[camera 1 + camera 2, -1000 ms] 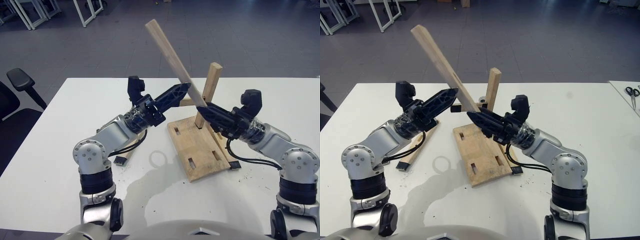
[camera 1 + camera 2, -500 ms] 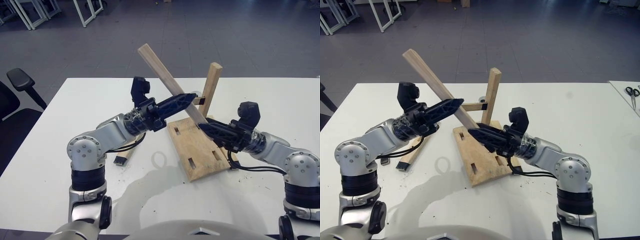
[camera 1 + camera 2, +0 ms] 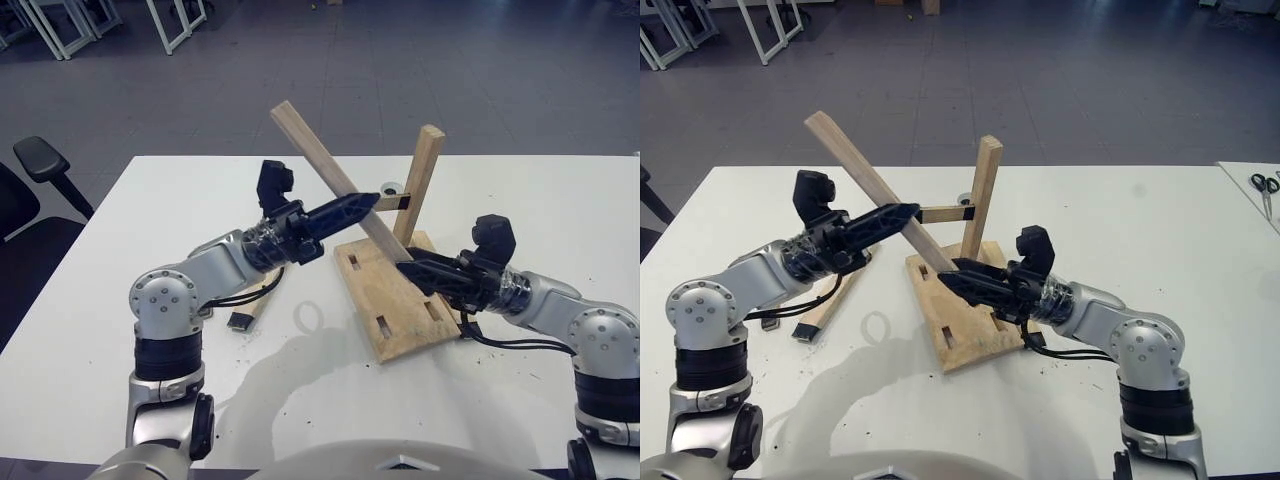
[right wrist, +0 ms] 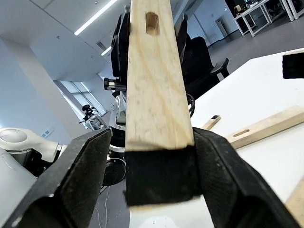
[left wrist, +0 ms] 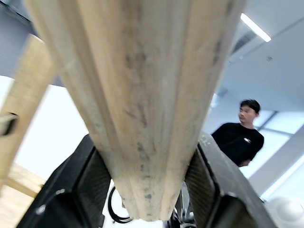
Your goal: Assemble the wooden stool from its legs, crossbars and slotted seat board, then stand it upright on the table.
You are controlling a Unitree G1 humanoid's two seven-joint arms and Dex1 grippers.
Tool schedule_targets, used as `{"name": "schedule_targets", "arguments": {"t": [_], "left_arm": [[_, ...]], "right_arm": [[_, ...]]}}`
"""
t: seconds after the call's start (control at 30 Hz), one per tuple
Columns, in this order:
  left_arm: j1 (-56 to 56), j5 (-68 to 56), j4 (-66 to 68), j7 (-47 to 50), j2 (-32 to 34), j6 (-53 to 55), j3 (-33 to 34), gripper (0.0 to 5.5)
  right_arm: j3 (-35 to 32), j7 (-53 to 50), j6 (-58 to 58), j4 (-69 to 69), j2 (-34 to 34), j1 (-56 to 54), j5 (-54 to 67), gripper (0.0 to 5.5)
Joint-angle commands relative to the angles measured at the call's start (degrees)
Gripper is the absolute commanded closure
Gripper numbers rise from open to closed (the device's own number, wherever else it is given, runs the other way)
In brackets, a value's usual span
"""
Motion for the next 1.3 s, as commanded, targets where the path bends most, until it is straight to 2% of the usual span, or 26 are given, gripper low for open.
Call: {"name": "schedule_targets", "arguments": {"t": [0.03,0.13,0.3,0.53,0.67,0.87,1.0,1.3], "left_arm": [[0.2,10.72,3.02,-3.01,4.55,-5.91,2.62,3.46],[2.37,24.78,6.74,-11.74,6.96,-14.72,-1.63,3.46],[0.21,40.47,19.55,-25.73,4.0,-27.62,-10.26,3.46],[-5.31,56.6,41.87,-37.38,0.22,-46.41,-14.92,3.46],[-7.82,59.53,48.39,-41.0,-0.98,-49.6,-15.51,3.46],[-9.35,61.25,50.17,-47.94,0.25,-45.13,-17.75,3.46],[-10.25,65.41,52.27,-49.03,2.71,-46.18,-19.67,3.46],[-12.14,66.37,52.46,-51.27,5.55,-45.14,-18.64,3.46]], "right_arm": [[5.85,5.52,-5.33,-0.11,-6.48,3.98,-13.1,2.02],[10.04,7.61,-10.58,2.48,-9.68,4.75,-23.29,2.02],[16.82,7.19,-18.73,8.98,-9.96,2.76,-38.04,2.02],[21.03,8.77,-24.01,15.49,-10.37,1.31,-48.22,2.02],[22.33,9.7,-25.28,17.39,-10.36,1.0,-51.08,2.02],[22.64,10.43,-26.33,18.56,-9.94,1.18,-52.68,2.02],[22.39,10.32,-26.38,18.55,-9.71,1.44,-52.82,2.02],[22.51,10.22,-26.65,18.2,-9.68,2.74,-53.51,2.02]]}}
